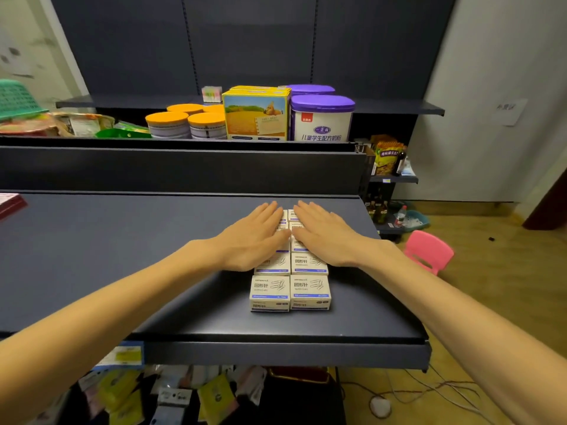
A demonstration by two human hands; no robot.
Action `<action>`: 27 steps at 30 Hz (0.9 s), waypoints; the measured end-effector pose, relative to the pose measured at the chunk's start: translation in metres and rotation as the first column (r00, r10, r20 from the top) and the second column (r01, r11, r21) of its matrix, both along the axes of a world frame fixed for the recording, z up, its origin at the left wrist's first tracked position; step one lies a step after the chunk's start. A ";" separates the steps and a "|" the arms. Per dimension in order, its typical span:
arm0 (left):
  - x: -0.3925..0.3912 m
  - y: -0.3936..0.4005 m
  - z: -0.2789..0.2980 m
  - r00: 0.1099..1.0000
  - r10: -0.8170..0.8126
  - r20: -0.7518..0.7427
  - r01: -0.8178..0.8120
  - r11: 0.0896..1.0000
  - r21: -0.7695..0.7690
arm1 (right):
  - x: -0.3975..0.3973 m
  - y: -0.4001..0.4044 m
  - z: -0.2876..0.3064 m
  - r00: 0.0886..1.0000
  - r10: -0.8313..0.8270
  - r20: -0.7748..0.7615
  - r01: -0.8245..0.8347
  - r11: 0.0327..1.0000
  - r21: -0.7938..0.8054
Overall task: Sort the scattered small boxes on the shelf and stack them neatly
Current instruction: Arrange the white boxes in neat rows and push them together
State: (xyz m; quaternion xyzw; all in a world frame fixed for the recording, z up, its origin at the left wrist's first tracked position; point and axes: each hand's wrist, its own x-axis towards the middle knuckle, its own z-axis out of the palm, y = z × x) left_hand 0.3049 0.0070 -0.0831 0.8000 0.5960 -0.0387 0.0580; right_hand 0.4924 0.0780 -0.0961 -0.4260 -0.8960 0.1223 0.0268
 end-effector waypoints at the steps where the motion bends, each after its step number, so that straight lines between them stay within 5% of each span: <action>1: 0.000 0.002 -0.003 0.998 0.049 0.029 -0.049 0.999 -0.021 | 0.000 0.000 -0.001 1.000 -0.004 -0.006 0.004 1.000 0.000; 5: 0.004 -0.002 0.001 0.976 0.124 0.181 -0.128 0.992 0.008 | 0.001 -0.008 0.007 0.999 -0.016 -0.045 0.018 0.999 0.041; 9: 0.002 -0.033 0.014 0.928 0.109 0.357 -0.121 0.993 0.012 | 0.021 -0.036 0.022 0.970 0.021 -0.243 -0.016 1.000 0.022; 16: -0.011 -0.082 0.004 0.987 0.004 0.163 0.008 0.998 -0.069 | 0.062 -0.082 0.014 0.990 0.138 -0.032 -0.139 0.990 -0.020; 27: -0.010 -0.065 -0.005 0.964 0.026 0.264 -0.014 0.999 -0.045 | 0.050 -0.071 -0.001 0.993 0.112 -0.045 -0.111 0.994 0.007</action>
